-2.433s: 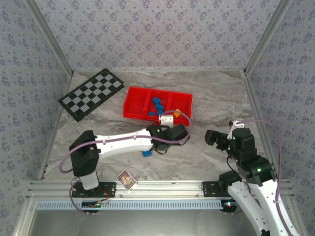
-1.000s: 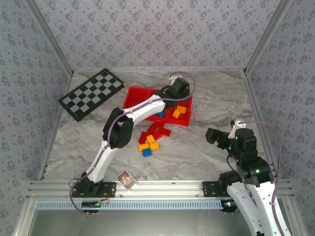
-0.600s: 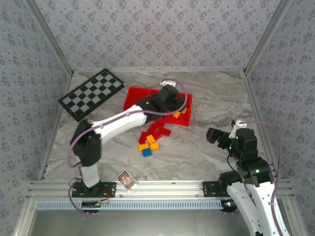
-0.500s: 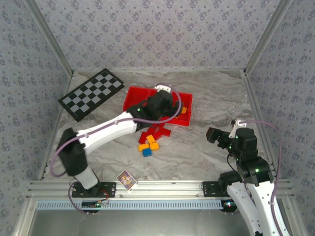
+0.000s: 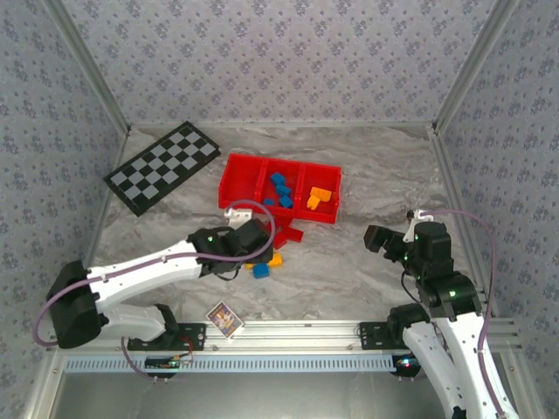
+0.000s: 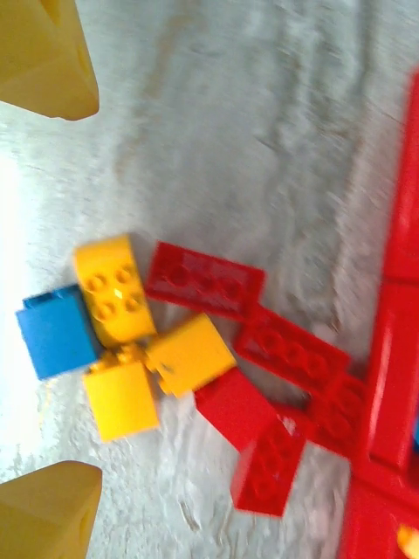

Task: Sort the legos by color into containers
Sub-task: Pick up the lego from the middle-left of the table.

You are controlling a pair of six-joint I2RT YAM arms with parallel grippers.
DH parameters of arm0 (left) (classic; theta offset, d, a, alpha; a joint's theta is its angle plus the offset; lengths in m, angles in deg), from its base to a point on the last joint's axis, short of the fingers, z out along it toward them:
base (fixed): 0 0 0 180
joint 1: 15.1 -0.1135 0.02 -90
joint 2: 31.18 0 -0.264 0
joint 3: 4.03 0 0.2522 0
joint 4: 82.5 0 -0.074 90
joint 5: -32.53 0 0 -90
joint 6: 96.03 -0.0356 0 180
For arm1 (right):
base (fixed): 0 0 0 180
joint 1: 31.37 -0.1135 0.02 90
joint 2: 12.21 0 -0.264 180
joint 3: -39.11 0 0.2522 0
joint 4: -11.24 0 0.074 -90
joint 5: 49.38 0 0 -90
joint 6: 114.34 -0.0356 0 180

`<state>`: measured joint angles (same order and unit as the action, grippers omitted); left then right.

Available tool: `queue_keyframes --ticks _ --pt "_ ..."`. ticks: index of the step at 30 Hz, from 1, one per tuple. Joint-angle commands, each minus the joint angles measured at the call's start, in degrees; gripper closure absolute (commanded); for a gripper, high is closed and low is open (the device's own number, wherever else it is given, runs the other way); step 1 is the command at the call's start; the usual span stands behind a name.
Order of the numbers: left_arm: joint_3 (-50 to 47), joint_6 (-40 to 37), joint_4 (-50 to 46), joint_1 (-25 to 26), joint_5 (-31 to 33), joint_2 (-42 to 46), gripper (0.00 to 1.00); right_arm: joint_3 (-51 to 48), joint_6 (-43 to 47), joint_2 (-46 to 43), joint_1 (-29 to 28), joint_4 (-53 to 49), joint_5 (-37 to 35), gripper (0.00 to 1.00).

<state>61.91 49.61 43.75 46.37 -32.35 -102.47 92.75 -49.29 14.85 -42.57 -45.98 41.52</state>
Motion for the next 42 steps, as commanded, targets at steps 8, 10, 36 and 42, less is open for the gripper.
queue_keyframes --ticks 8,10,36,42 --pt "-6.5 22.6 -0.3 4.1 0.5 0.8 0.02 0.1 0.7 1.1 0.4 -0.5 -0.7 0.00" --pt "-5.6 22.0 0.3 4.6 -0.3 -1.0 0.04 0.1 0.6 1.2 0.4 -0.5 -0.8 0.00" --pt "2.2 19.2 6.7 4.5 -9.7 -22.8 0.27 0.1 0.8 1.2 0.4 -0.3 -0.1 0.00" --pt "-1.1 20.1 9.3 3.3 -10.1 -22.5 0.33 0.1 0.9 1.1 0.5 -0.1 0.0 0.00"
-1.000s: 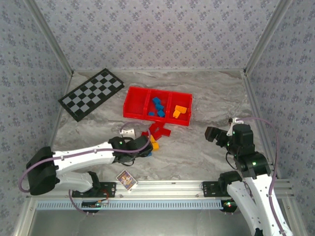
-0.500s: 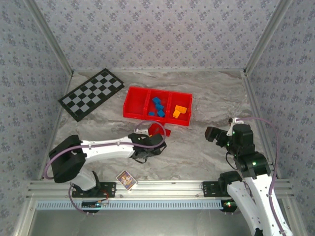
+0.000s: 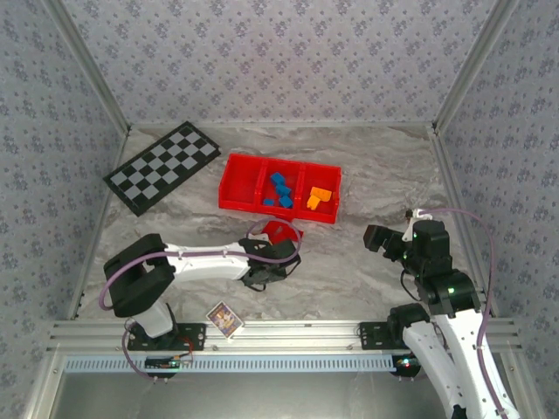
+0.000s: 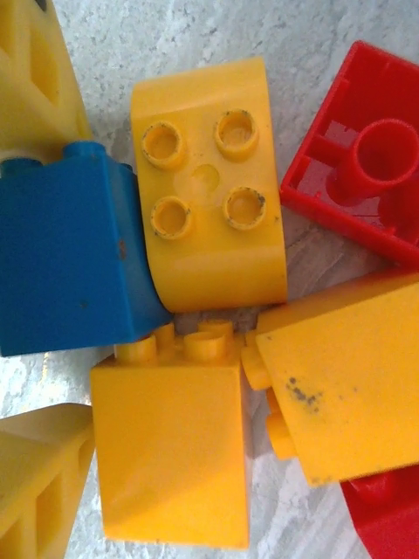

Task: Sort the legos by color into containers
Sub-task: Pick up the lego from the middle-left of the table.

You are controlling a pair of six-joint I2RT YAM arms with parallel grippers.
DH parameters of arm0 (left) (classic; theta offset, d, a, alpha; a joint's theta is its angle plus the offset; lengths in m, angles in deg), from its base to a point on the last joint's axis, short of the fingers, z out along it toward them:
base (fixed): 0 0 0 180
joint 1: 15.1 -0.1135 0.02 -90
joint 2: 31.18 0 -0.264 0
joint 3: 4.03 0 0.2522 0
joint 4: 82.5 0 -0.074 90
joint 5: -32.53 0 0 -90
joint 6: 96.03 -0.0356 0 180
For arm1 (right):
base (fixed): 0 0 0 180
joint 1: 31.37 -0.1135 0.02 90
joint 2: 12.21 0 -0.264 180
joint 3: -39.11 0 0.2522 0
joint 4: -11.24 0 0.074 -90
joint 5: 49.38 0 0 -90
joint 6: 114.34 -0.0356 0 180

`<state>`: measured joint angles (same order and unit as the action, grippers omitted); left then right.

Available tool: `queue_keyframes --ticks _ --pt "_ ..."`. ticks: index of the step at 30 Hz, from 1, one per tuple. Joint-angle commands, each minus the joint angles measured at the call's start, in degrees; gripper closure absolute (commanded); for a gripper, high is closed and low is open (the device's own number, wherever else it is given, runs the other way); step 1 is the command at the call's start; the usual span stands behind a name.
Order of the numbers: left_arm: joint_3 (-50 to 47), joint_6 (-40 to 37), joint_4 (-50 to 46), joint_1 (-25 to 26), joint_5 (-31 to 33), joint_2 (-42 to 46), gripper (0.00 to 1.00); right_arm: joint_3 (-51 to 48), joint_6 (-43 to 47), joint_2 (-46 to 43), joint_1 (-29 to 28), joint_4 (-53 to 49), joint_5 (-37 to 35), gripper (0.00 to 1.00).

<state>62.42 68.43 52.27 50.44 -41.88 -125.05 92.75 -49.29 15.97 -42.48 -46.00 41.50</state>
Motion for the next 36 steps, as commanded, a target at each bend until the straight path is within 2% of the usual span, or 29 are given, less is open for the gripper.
queue_keyframes --ticks 1,7,10,13,17,23,30,36 --pt "-2.1 1.3 1.1 -1.0 -0.6 0.2 0.35 0.0 0.8 0.1 0.4 0.0 0.0 0.00" --pt "-3.3 0.7 1.5 -2.3 -0.3 0.3 0.41 0.0 0.8 0.1 0.7 0.0 0.0 0.00" --pt "-3.3 0.0 1.8 -2.7 0.1 0.5 0.47 0.0 0.9 0.1 0.6 0.0 0.0 0.00" --pt "-3.3 -0.1 1.8 -2.7 0.9 1.0 0.57 -0.1 0.9 0.1 0.7 0.0 0.1 0.00" --pt "-3.4 -0.7 2.8 -2.0 2.8 2.9 0.63 -0.1 0.8 0.1 0.9 0.1 0.1 0.00" --pt "0.9 -2.7 -5.2 0.6 9.1 7.3 0.69 0.2 0.7 1.1 1.5 -0.3 -0.6 0.00" --pt "8.9 -13.0 -10.6 -0.4 15.1 13.1 0.70 0.4 0.5 -0.4 1.3 -1.0 -2.0 0.00" --pt "16.6 -25.0 -7.9 -7.9 14.2 11.6 0.70 0.0 0.6 -0.8 1.3 -0.3 -1.3 0.00"
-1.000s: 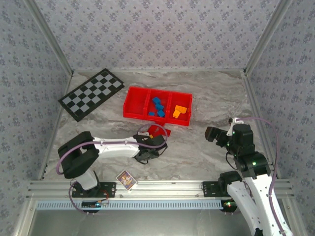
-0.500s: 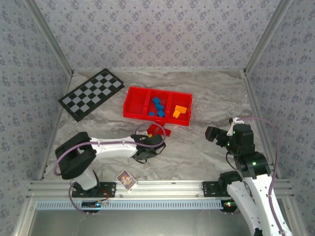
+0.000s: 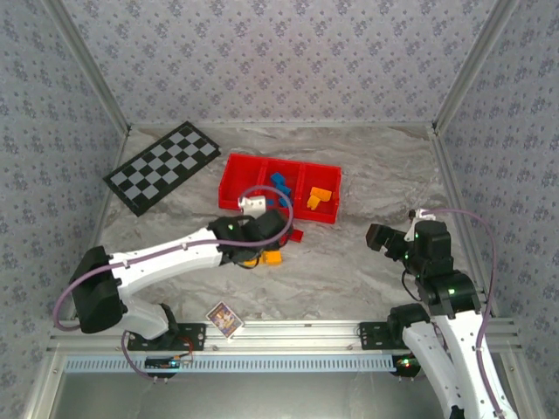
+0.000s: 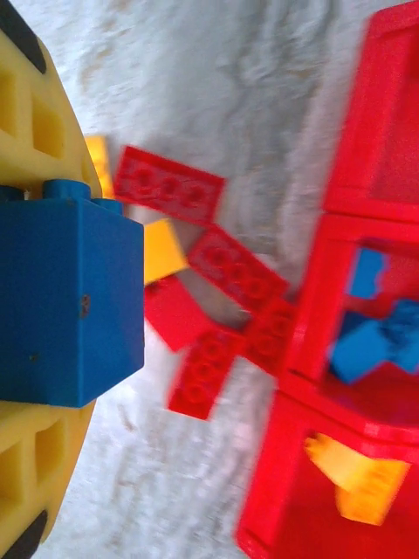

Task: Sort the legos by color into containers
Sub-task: Pick up the lego from the middle-left of the table, then place the lego in the container.

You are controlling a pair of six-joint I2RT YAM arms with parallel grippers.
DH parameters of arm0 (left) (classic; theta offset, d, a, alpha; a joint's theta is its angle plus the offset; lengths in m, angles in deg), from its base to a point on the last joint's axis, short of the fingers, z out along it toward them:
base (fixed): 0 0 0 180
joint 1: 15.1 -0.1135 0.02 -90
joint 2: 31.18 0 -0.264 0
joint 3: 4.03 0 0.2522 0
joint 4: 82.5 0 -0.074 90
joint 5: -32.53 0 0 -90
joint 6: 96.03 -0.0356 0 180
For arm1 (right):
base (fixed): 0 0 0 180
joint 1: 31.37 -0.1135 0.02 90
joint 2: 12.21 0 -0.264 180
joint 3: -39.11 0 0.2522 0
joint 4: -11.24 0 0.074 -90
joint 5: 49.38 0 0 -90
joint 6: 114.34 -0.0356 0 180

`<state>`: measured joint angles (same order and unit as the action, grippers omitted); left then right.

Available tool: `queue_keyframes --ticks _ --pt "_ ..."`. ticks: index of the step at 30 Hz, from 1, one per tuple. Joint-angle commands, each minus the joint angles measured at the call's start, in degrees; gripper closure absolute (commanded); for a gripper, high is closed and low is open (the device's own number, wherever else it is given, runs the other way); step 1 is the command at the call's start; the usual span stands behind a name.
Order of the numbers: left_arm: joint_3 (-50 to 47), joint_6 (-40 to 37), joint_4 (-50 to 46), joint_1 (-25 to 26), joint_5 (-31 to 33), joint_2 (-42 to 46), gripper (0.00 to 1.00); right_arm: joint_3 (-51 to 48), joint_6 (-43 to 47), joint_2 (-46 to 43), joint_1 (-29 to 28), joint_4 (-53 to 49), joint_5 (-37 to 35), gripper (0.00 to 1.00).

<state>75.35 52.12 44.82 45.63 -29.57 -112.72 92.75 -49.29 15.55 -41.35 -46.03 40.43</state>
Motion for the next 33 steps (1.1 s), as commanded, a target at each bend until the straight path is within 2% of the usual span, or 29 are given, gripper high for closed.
queue_keyframes --ticks 1,4,6,9,18,25,33 --pt "4.7 -10.3 0.9 -4.4 1.4 -1.4 0.70 0.0 0.7 -0.4 0.2 -0.2 0.0 0.00" --pt "8.8 -14.6 4.0 -8.8 -2.0 -5.0 0.69 0.0 0.7 -0.3 0.1 -0.1 0.3 0.00" --pt "12.2 -17.3 5.3 -11.2 -4.7 -8.3 0.65 0.0 0.7 -0.3 0.1 -0.1 0.5 0.00" --pt "18.6 -20.6 5.0 -13.5 -7.5 -14.6 0.64 -0.1 0.7 -0.3 0.1 0.2 0.6 0.00" --pt "35.5 -25.2 3.4 -17.8 -13.5 -31.6 0.65 0.1 1.0 0.6 0.2 -0.3 0.8 0.00" --pt "41.7 -26.9 2.8 -20.0 -14.6 -37.3 0.63 1.3 1.5 2.5 0.1 -1.8 0.3 0.00" --pt "44.2 -27.9 2.3 -21.6 -16.0 -39.8 0.41 1.1 1.3 3.0 0.1 -1.9 -0.2 0.00"
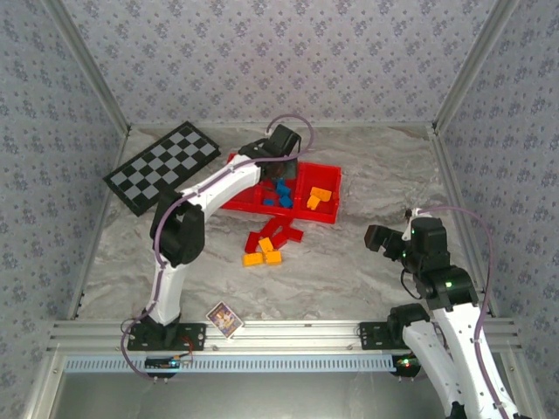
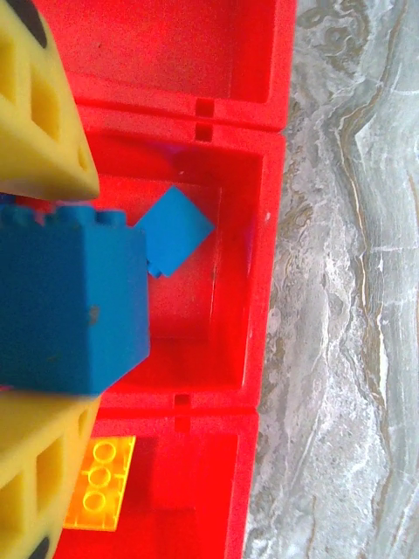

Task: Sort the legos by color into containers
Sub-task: Place the lego in the container, then pick up the lego from the middle-left of the table.

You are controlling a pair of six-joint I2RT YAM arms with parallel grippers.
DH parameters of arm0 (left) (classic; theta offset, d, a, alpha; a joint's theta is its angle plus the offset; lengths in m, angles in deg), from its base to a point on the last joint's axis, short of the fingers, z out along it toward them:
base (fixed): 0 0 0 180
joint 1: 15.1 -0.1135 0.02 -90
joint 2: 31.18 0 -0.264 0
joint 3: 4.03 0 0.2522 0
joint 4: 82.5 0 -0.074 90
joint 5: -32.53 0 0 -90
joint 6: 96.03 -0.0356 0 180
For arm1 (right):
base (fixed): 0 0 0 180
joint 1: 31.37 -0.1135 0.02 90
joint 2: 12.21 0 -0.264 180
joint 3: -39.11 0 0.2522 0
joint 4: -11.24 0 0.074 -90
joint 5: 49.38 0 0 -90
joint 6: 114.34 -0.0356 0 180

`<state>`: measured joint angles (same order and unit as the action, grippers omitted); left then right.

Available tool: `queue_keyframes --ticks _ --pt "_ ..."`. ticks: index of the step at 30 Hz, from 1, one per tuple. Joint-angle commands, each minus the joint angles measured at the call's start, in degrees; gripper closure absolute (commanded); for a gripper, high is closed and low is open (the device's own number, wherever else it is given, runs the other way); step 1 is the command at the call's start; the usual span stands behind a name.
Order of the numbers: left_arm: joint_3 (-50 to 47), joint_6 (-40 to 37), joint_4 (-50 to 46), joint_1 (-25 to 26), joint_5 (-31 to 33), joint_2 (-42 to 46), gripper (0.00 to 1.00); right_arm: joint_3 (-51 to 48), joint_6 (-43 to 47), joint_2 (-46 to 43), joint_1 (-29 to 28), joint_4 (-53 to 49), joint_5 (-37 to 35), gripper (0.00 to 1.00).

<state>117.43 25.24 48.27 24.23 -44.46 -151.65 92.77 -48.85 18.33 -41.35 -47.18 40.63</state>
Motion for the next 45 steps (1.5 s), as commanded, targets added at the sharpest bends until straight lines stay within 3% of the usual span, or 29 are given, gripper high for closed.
queue_keyframes --ticks 1,10,17,22,28,36,45 --pt "2.2 -1.1 -1.0 -0.3 -1.2 -0.7 0.38 1.1 0.9 0.3 0.1 -0.7 -0.4 0.00" --pt "-3.0 -6.1 0.7 -0.3 -4.6 6.8 0.20 1.2 0.8 1.1 0.1 -1.0 -0.5 0.00" --pt "-26.0 -5.7 8.0 0.9 -3.5 26.5 0.00 1.2 0.8 1.2 0.0 -0.8 -0.3 0.00" --pt "-39.8 -1.5 6.4 5.1 0.6 39.6 0.00 1.1 0.8 1.6 0.0 -0.6 -0.1 0.00" --pt "-55.0 14.8 6.7 14.0 9.1 49.4 0.05 0.5 0.2 2.0 0.1 0.4 -0.1 0.00" --pt "-61.8 29.3 10.1 22.8 14.6 47.5 0.11 0.1 -0.1 2.4 -0.1 1.0 0.5 0.00" --pt "-53.1 30.5 10.2 25.8 10.2 34.0 0.20 0.2 -0.3 1.1 -0.1 0.8 0.7 0.00"
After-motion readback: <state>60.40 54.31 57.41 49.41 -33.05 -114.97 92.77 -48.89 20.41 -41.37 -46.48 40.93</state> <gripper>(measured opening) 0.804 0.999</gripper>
